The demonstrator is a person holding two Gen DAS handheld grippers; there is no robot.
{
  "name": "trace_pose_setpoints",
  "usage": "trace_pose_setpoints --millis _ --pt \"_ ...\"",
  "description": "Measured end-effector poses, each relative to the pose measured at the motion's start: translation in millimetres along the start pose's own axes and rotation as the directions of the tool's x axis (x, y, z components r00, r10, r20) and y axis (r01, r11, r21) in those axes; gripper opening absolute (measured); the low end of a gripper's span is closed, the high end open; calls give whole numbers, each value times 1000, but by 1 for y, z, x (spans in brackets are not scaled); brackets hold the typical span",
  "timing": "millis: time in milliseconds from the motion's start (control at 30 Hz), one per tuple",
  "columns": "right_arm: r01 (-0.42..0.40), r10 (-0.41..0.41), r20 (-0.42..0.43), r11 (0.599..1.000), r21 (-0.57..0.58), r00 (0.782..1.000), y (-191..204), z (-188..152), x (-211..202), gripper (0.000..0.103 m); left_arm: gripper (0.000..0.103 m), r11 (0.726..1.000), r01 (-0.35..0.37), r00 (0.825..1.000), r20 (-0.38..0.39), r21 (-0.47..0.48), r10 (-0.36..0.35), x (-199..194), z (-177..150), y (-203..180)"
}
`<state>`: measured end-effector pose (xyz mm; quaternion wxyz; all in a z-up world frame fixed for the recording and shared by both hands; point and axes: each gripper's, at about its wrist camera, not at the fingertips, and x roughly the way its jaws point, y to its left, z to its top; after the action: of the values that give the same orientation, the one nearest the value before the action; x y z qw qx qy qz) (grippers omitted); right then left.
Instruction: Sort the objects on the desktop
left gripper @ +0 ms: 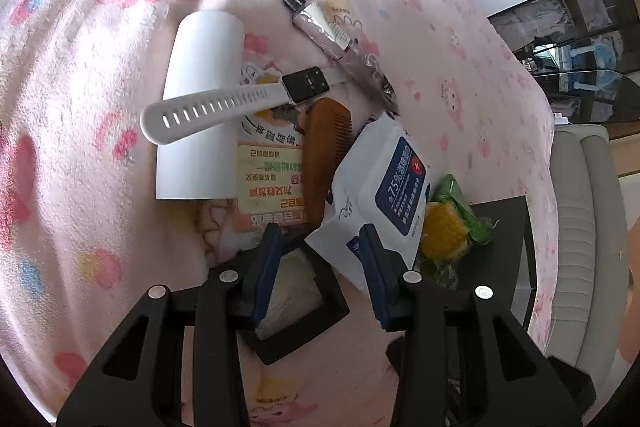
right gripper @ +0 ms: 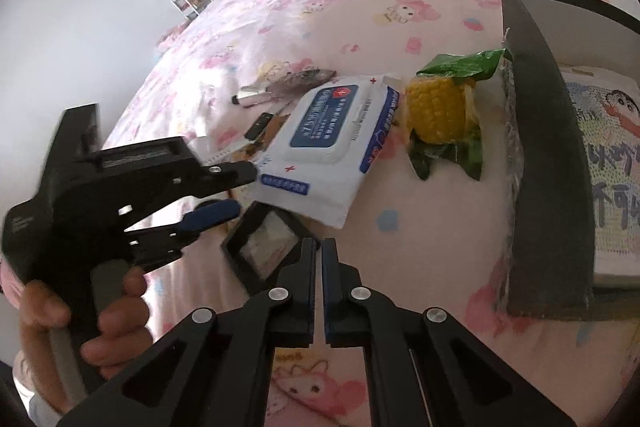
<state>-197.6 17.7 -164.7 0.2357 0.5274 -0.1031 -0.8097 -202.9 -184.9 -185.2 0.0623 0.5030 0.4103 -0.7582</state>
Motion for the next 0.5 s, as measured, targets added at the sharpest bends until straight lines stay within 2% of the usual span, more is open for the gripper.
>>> trace_pose_setpoints --millis 33,133,167,267,300,367,433,500 --pt "4 -4 -2 1000 7 1000 -2 2 3 2 32 1000 3 1000 -1 -2 -3 0 0 0" --pt "13 -13 -10 1000 28 1000 -8 12 11 4 32 1000 -4 1000 3 3 4 2 1 0" --pt "9 -9 -15 999 34 1000 -10 15 15 7 32 1000 -8 1000 5 5 8 2 1 0" --pt "-20 22 -44 999 46 999 -11 23 29 24 32 1000 -20 1000 11 13 20 4 3 0" --pt "-27 29 -47 999 42 998 -11 24 32 25 32 1000 -24 1000 13 16 24 5 3 0" --pt "-22 24 -45 999 31 999 -8 25 37 25 32 999 -32 999 17 21 32 6 4 0" --pt "-37 39 -37 999 31 999 -6 24 39 23 23 999 -41 999 21 27 40 7 5 0" --pt "-54 54 -19 998 34 998 -6 24 38 15 18 998 -46 999 24 32 46 8 5 0"
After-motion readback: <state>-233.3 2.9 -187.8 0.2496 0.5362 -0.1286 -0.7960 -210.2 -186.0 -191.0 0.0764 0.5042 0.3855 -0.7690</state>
